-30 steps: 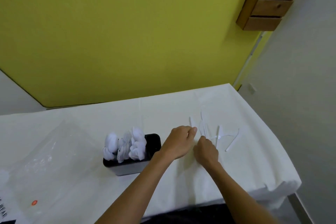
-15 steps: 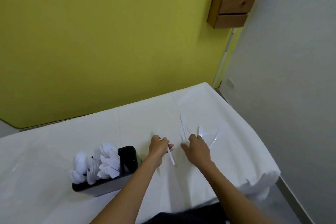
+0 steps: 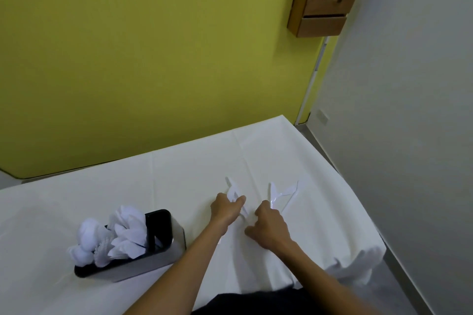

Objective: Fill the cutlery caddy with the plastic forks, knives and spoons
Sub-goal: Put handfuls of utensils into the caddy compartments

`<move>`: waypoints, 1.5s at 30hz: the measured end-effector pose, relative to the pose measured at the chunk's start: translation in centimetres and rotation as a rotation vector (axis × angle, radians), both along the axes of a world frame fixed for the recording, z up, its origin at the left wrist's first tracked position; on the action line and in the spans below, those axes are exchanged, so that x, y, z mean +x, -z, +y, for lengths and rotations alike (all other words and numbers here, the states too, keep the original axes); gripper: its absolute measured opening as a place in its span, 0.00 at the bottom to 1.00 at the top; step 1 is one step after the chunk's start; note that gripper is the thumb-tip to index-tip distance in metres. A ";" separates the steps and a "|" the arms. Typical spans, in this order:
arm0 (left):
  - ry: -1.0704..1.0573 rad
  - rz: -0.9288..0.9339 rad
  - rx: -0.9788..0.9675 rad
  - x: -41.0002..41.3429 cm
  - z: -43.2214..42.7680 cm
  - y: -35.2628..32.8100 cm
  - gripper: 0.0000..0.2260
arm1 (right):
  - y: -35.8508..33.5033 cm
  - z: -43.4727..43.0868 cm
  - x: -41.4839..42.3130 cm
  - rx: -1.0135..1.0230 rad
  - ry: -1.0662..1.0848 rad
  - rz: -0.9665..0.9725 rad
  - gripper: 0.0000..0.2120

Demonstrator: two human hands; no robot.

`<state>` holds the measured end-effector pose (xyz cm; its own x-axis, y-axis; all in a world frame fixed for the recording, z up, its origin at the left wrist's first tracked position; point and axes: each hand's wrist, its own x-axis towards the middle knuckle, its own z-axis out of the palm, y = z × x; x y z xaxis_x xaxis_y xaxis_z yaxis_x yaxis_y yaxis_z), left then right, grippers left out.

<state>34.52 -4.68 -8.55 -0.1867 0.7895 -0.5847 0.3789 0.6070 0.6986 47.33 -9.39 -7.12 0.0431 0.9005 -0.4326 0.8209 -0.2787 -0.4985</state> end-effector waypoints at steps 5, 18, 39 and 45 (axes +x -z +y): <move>0.117 0.206 0.049 1.1 -0.3 0.2 0.28 | -0.1 -0.6 0.1 -0.011 0.020 0.236 0.16; -0.463 -0.360 -0.012 -1.1 0.5 0.0 0.09 | -0.5 0.8 1.6 0.069 0.099 0.181 0.12; 0.032 -0.228 0.014 2.0 1.0 -0.2 0.18 | -1.6 2.7 2.5 -0.037 -0.116 0.119 0.11; 0.118 -0.212 0.109 2.5 0.9 -0.4 0.10 | -1.5 2.7 3.5 0.014 -0.167 0.196 0.17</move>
<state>37.02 -3.76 -8.12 0.0278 0.8589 -0.5115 0.2812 0.4843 0.8285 50.80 -6.66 -5.59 -0.1903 0.8940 -0.4057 0.7420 -0.1396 -0.6557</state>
